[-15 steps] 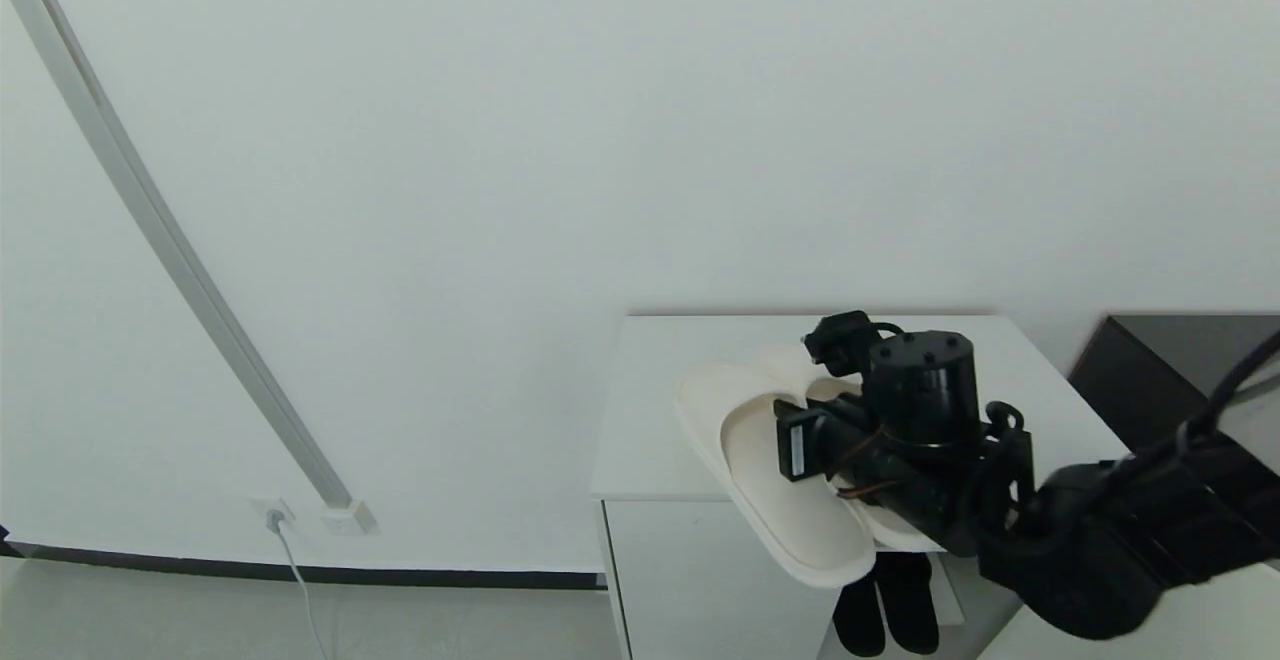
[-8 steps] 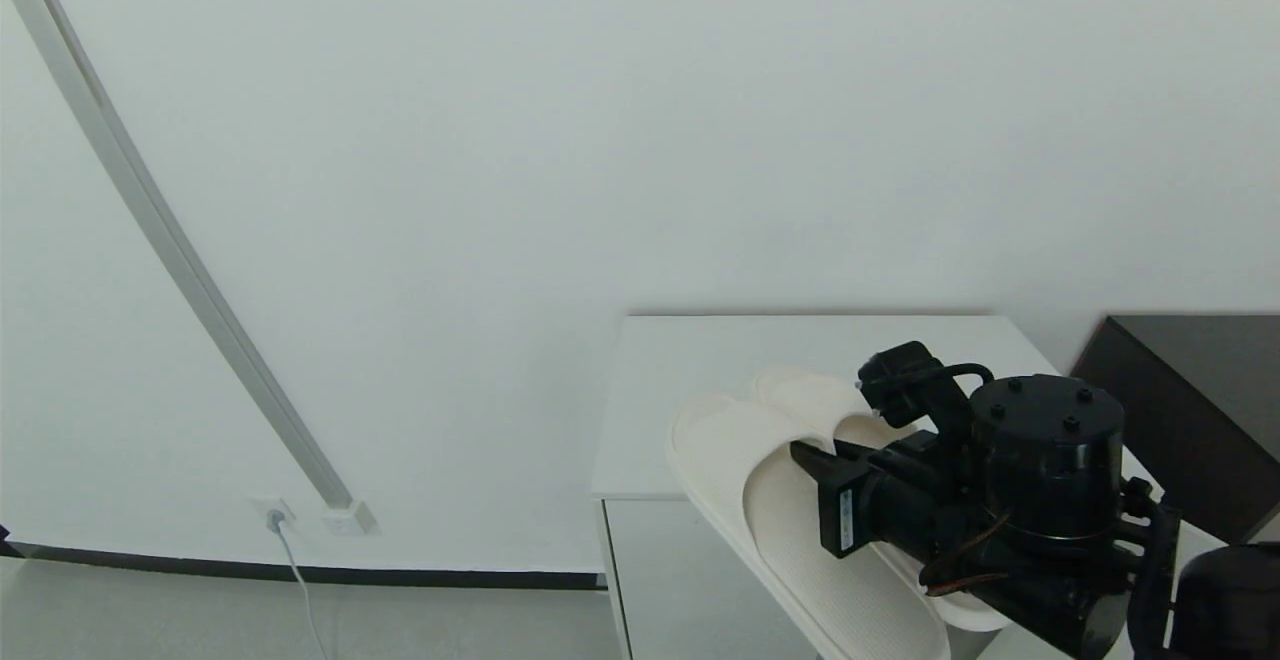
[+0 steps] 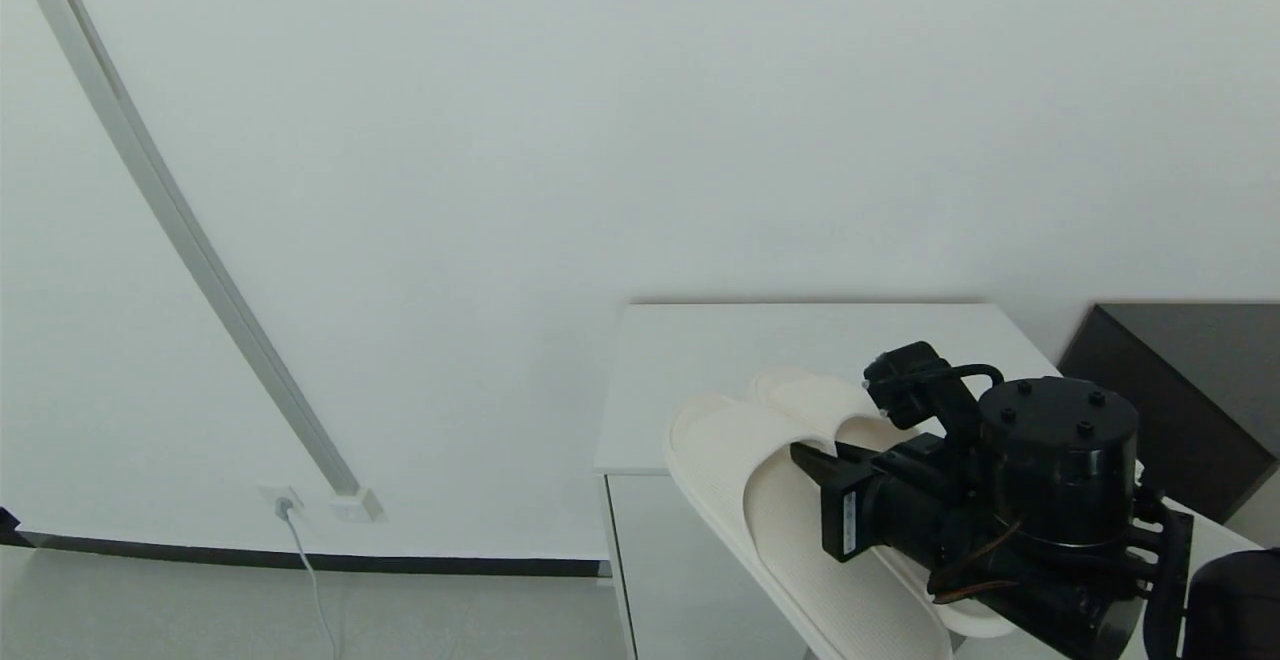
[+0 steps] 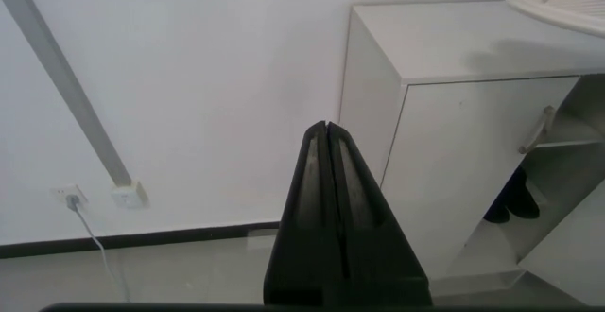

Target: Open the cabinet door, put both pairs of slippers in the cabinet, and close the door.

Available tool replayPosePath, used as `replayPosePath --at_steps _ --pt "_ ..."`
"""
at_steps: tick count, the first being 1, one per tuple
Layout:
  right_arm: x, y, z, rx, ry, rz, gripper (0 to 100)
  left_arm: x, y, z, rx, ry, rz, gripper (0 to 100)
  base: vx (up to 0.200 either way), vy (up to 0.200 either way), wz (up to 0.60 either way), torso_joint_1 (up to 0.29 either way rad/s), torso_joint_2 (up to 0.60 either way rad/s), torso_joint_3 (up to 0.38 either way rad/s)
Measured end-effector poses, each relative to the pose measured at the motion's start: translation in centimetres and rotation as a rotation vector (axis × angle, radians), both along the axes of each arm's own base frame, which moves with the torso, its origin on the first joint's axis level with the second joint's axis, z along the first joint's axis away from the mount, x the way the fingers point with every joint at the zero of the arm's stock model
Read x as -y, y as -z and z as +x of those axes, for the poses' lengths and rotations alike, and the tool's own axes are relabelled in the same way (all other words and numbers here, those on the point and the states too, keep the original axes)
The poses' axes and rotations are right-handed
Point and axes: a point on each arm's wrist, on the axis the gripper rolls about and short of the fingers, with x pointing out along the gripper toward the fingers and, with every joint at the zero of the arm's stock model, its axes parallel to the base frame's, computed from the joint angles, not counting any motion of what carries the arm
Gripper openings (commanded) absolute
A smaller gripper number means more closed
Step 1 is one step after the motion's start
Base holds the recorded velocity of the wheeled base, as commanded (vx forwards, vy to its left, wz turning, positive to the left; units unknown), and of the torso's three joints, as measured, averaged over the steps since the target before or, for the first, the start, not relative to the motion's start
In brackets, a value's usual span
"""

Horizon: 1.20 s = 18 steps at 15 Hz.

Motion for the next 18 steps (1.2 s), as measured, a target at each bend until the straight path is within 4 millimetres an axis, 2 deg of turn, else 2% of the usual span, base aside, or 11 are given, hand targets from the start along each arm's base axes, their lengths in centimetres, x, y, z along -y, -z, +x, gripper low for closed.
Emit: replayPosePath --at_steps 2,17,18 --pt "0.01 0.00 0.01 0.000 0.000 0.000 0 0.00 -0.03 -0.01 0.001 0.000 0.000 0 -0.200 0.000 0.00 -0.005 0.00 0.002" --pt "-0.16 0.42 -0.20 -0.004 -0.008 -0.016 0 0.00 -0.02 -0.01 0.001 0.000 0.000 0 0.000 0.000 0.00 0.000 0.00 0.000" --pt "-0.18 0.42 -0.21 -0.004 -0.009 -0.016 0 0.00 -0.02 -0.01 0.001 0.000 0.000 0 0.000 -0.200 0.00 0.002 0.00 0.007"
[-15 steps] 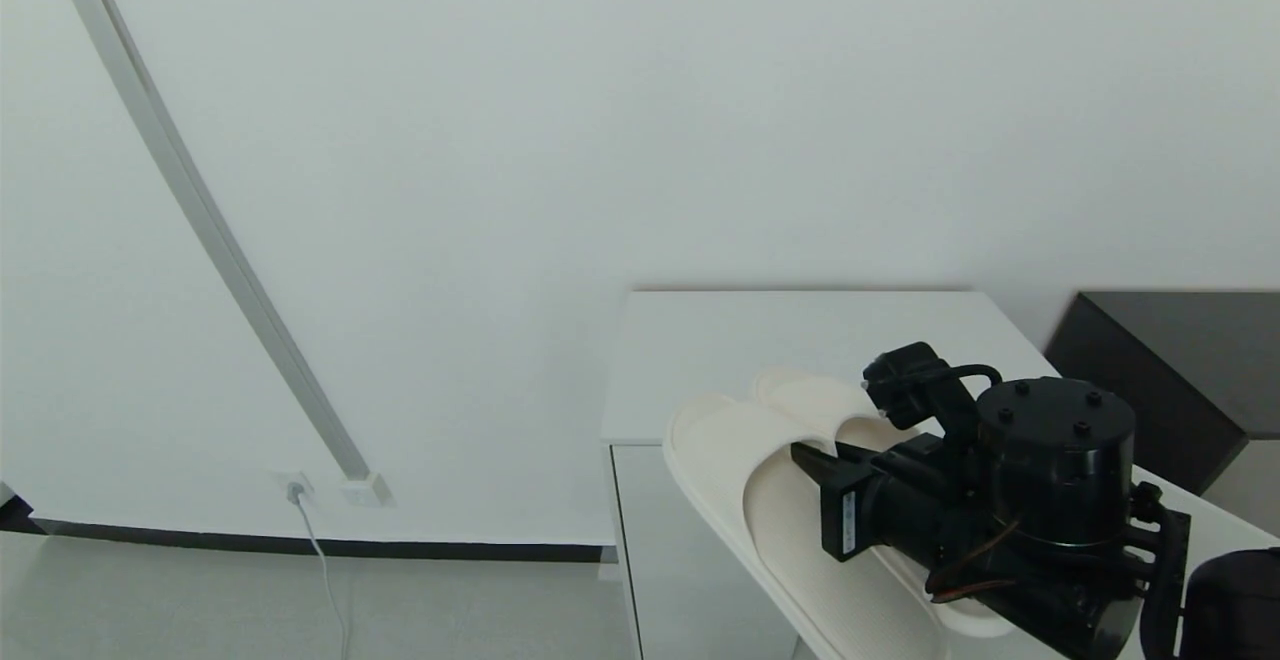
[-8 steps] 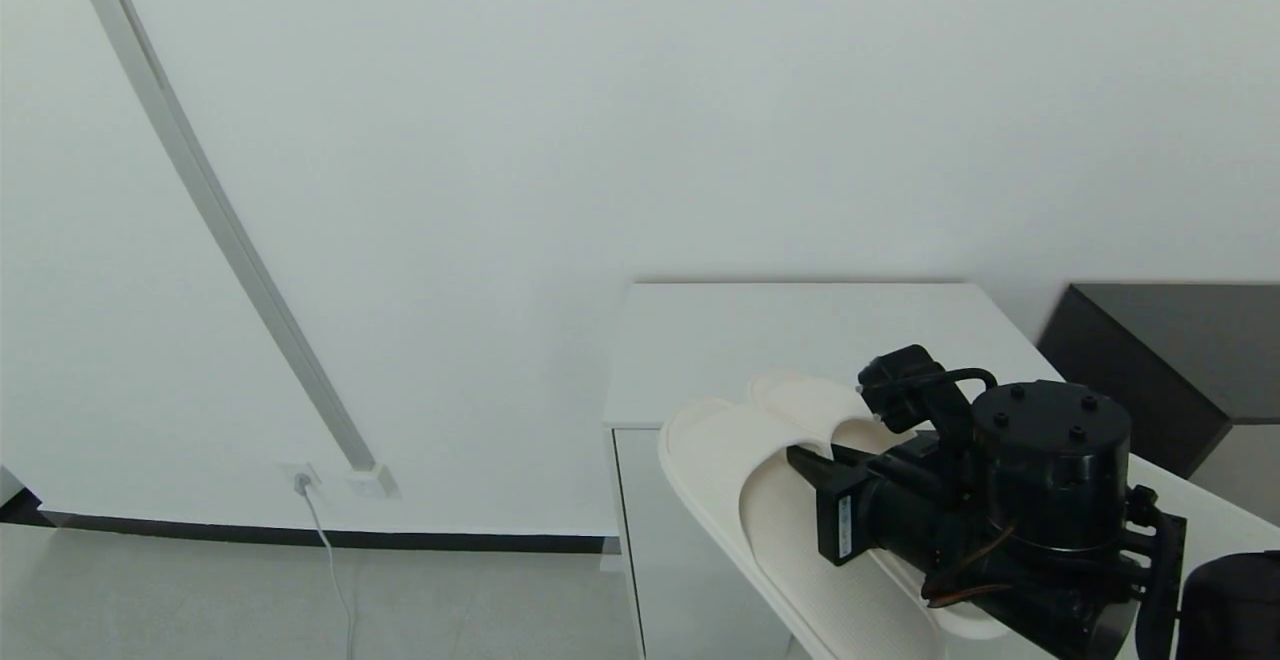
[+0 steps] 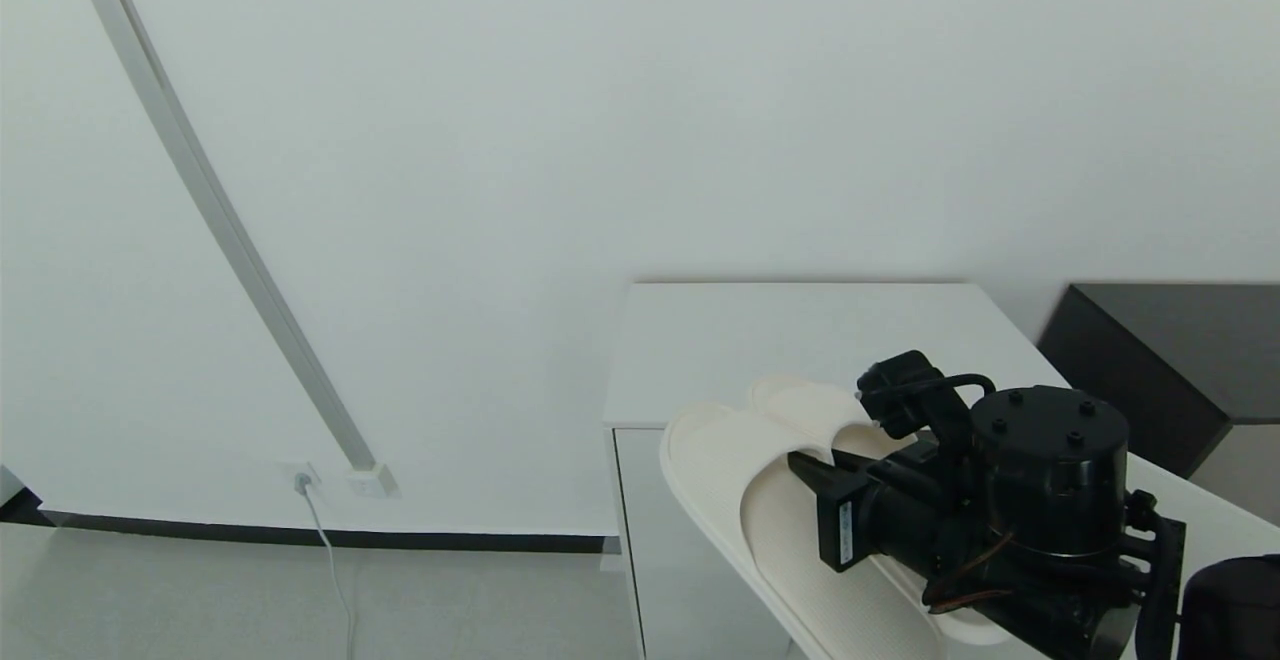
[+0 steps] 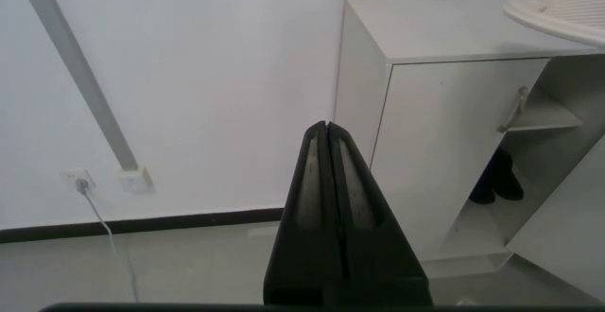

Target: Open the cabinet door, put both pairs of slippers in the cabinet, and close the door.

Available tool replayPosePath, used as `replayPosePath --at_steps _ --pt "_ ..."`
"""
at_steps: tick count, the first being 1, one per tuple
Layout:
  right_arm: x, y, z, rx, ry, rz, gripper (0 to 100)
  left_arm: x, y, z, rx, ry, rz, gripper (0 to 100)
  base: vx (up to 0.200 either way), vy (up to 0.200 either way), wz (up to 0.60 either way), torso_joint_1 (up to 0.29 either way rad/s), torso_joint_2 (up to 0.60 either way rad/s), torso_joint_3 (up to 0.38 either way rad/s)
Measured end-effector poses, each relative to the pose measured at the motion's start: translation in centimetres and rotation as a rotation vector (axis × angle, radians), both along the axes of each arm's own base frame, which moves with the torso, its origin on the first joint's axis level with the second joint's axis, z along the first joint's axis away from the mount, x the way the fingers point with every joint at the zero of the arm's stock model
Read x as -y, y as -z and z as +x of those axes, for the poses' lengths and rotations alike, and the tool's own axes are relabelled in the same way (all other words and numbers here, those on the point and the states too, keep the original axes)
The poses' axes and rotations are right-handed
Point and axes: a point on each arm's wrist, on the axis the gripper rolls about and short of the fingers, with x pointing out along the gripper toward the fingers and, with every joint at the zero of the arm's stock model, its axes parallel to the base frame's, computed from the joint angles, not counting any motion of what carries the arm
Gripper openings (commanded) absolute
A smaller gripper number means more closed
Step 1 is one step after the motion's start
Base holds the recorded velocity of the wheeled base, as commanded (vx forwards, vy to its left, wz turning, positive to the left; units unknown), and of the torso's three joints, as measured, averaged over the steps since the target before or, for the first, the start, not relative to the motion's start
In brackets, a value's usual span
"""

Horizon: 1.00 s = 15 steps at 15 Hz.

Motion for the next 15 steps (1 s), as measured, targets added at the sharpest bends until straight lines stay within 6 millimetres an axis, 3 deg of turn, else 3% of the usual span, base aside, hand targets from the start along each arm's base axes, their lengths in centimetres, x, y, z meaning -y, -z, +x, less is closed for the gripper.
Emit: replayPosePath --at_steps 15 --pt "0.14 0.33 -0.23 -0.007 0.001 -0.014 0 0.00 0.00 0.00 0.000 0.000 -0.004 0 0.000 -0.200 0.00 0.004 0.00 0.002"
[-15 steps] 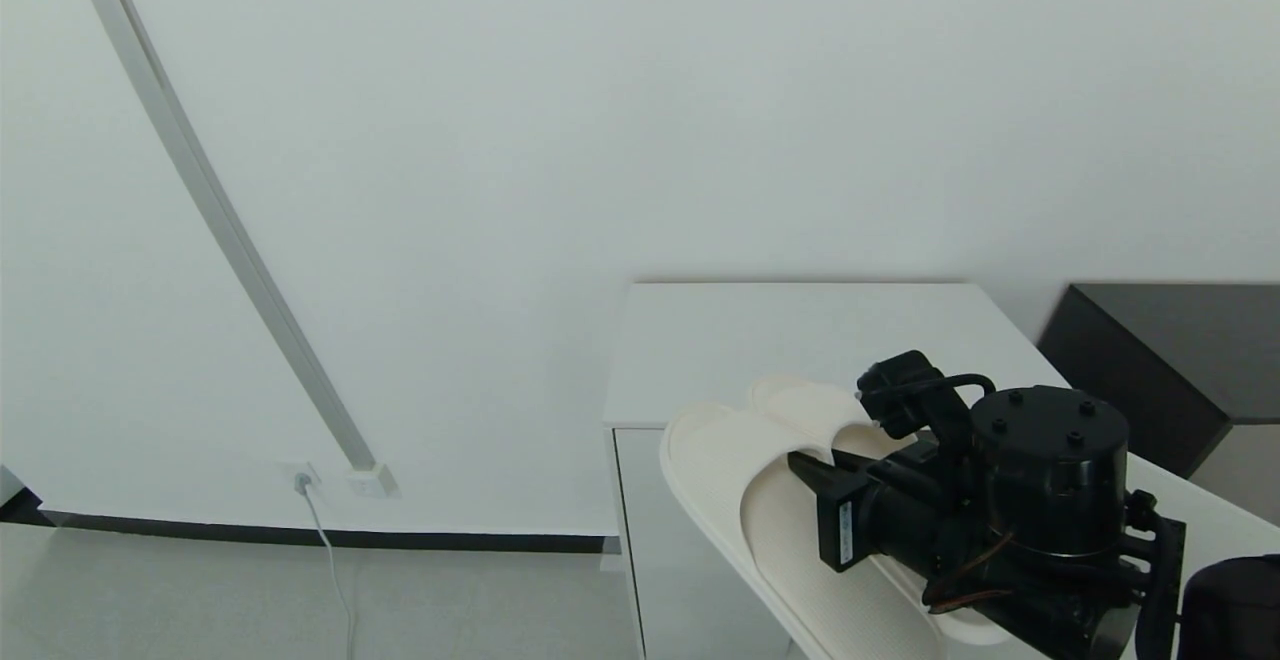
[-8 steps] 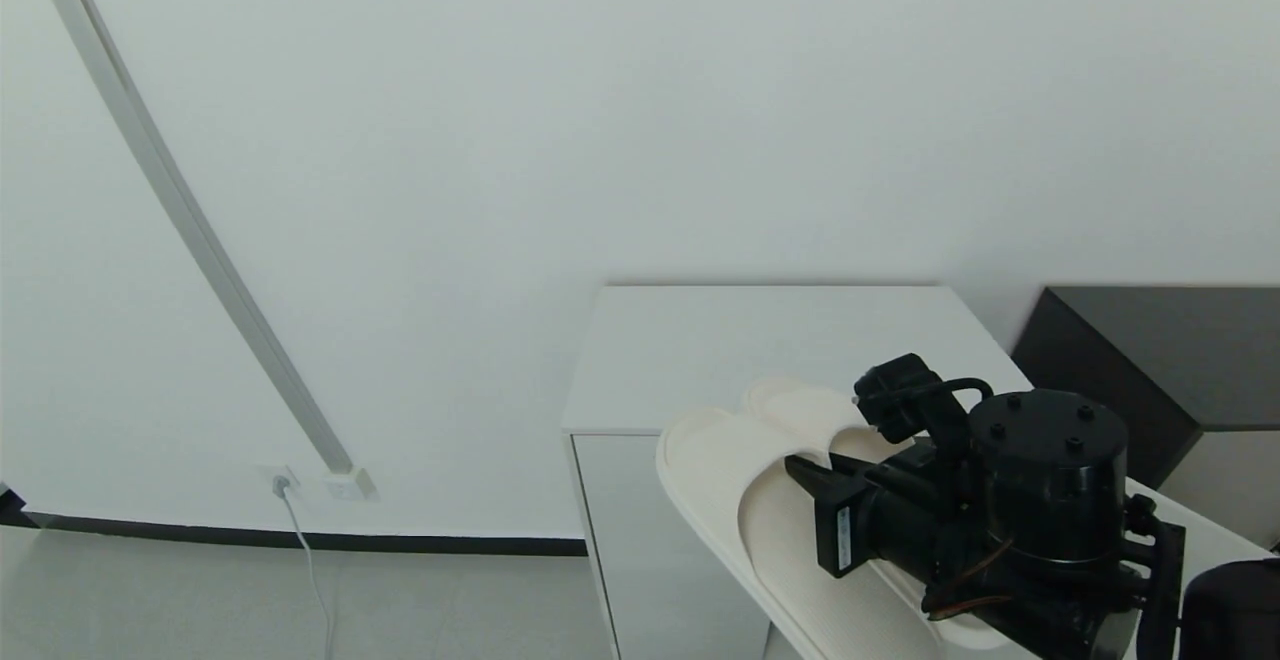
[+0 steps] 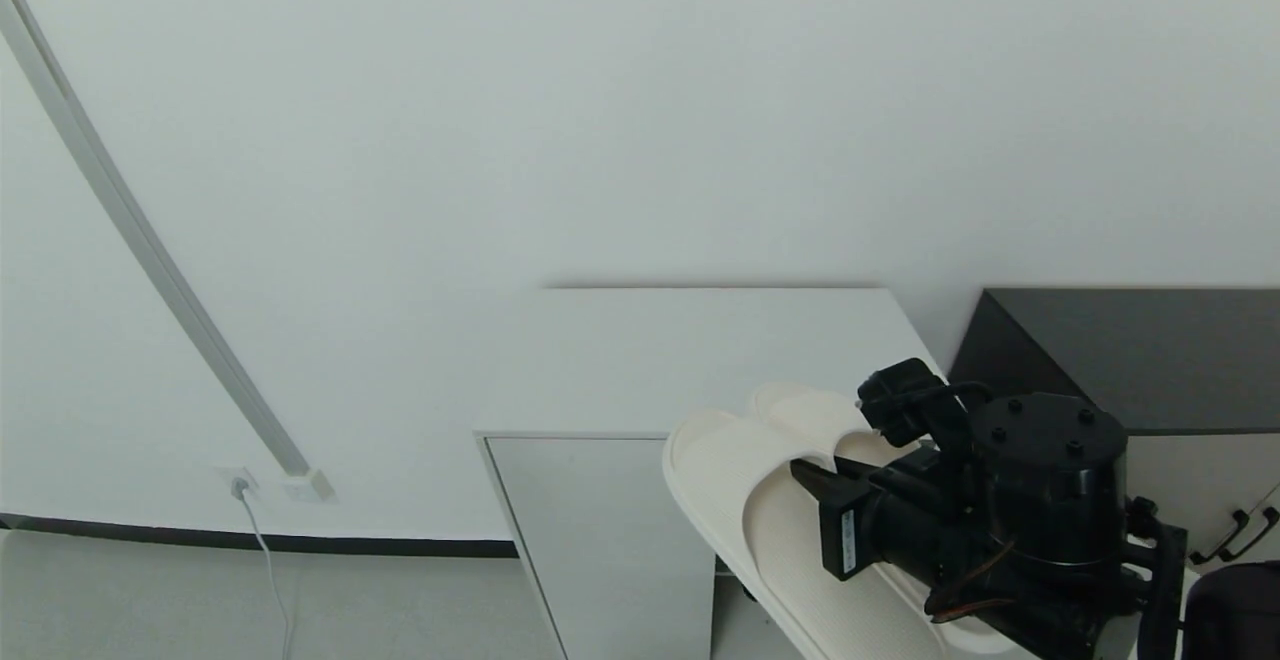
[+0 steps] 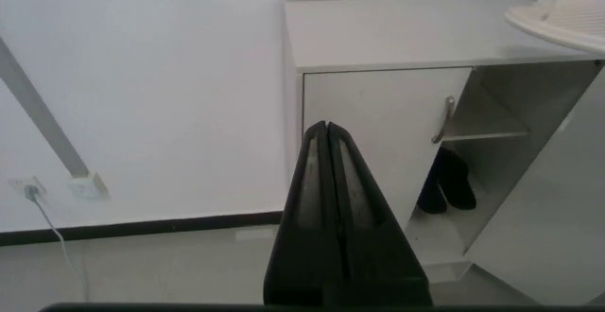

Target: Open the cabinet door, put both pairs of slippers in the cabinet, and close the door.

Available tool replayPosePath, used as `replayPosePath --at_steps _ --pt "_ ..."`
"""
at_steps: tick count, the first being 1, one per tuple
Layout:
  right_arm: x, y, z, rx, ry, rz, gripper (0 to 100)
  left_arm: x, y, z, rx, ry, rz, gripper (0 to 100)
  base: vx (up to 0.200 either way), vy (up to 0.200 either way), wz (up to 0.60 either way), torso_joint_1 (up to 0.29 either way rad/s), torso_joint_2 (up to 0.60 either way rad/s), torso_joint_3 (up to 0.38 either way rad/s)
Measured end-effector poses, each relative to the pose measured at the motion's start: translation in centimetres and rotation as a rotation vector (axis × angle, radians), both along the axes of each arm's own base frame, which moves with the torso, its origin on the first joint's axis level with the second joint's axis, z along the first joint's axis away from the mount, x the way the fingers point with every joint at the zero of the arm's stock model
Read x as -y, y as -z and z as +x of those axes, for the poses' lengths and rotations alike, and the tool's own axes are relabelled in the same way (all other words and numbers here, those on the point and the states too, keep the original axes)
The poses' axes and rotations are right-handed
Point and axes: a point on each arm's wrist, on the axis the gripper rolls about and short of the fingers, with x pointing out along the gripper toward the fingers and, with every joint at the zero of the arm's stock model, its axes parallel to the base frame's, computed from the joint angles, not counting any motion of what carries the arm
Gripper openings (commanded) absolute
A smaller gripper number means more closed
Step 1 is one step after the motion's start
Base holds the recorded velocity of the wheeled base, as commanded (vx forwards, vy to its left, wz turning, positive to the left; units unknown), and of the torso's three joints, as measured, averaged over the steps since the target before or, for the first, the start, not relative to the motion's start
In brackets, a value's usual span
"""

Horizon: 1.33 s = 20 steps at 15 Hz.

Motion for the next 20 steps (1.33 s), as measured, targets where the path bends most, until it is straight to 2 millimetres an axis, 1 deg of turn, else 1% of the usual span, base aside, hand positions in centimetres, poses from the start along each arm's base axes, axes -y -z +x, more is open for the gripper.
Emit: replayPosePath --at_steps 3,11,20 --pt "0.05 -0.06 -0.05 0.003 0.000 0.001 0 0.00 0.01 0.00 0.000 0.000 0.000 0 0.000 -0.200 0.00 0.002 0.00 0.004" --pt "0.44 -0.05 -0.31 0.010 -0.001 -0.019 0 0.00 0.00 0.00 0.000 -0.001 0.000 0 0.000 0.000 0.00 0.000 0.00 0.000" --pt "0.28 0.06 -0.63 0.008 -0.014 -0.022 0 0.00 0.00 0.00 0.000 -0.001 0.000 0 0.000 0.000 0.00 0.000 0.00 0.000"
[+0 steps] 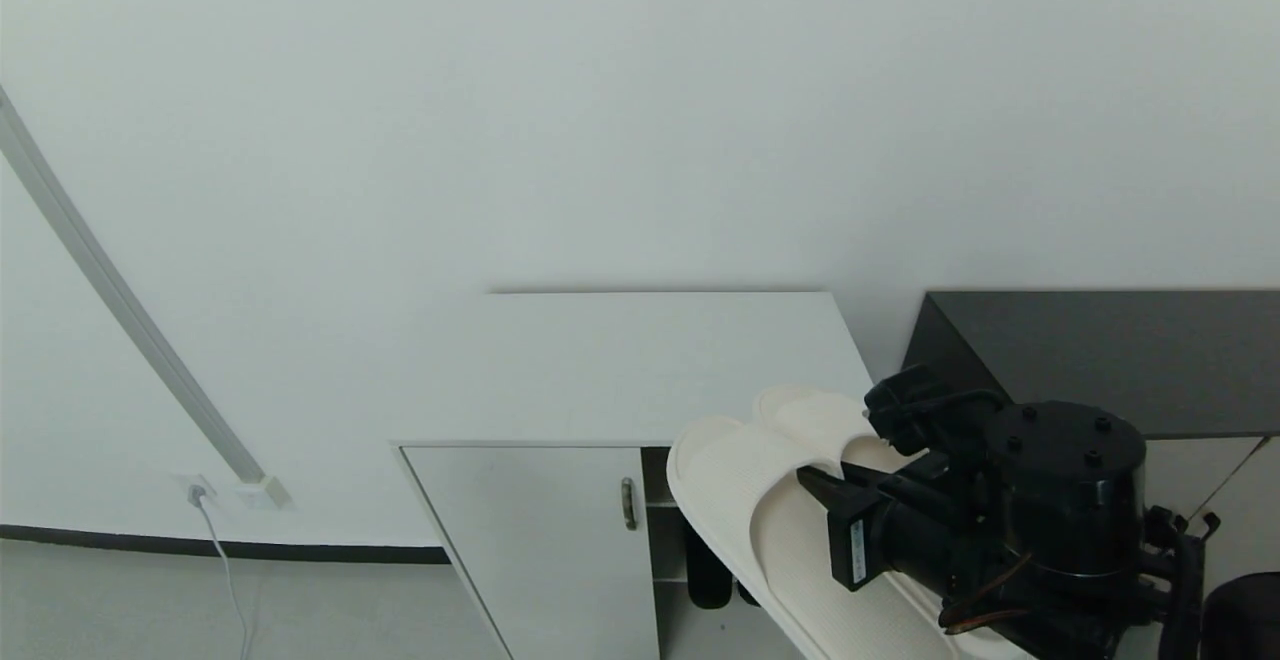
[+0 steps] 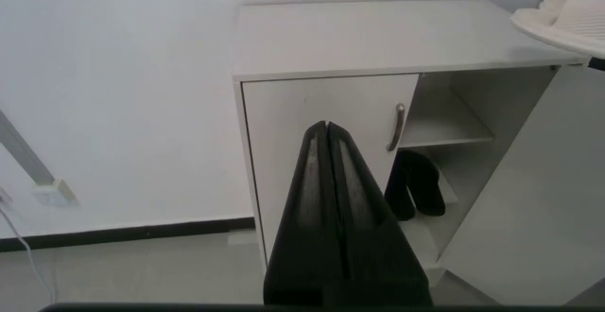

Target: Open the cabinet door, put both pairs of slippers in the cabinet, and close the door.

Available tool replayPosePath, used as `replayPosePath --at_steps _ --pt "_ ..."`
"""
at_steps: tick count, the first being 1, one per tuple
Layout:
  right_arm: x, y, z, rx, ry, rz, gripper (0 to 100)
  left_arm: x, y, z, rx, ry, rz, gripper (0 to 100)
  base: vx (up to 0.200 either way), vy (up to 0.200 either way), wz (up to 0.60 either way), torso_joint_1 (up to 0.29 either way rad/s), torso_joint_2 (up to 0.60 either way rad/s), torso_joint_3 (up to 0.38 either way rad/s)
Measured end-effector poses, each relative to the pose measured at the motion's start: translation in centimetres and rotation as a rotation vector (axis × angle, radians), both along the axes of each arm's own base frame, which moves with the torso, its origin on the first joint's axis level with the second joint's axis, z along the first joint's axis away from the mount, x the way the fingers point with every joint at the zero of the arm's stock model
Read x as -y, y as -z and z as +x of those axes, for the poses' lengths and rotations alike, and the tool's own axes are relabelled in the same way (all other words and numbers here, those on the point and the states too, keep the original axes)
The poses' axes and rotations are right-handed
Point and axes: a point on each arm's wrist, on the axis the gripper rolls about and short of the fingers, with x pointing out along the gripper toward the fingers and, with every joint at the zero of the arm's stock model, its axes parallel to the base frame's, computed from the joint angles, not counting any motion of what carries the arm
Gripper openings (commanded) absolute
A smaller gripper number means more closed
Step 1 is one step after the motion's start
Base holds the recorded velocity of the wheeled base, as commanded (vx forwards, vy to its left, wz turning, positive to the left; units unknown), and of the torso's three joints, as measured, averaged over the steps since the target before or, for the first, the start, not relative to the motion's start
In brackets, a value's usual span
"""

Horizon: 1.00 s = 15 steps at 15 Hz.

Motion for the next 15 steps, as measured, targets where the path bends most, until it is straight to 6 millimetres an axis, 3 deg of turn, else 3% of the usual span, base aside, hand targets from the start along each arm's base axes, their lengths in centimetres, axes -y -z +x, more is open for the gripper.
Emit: replayPosePath --at_steps 3,15 --pt "-0.04 0.25 -0.28 -0.007 -0.009 -0.008 0 0.00 0.00 0.00 0.000 0.000 -0.001 0 0.000 0.000 0.00 -0.070 0.12 0.081" --pt "-0.18 0.52 -0.54 -0.014 -0.020 -0.016 0 0.00 0.00 0.00 0.000 0.000 -0.004 0 0.000 0.000 0.00 -0.156 0.35 0.190"
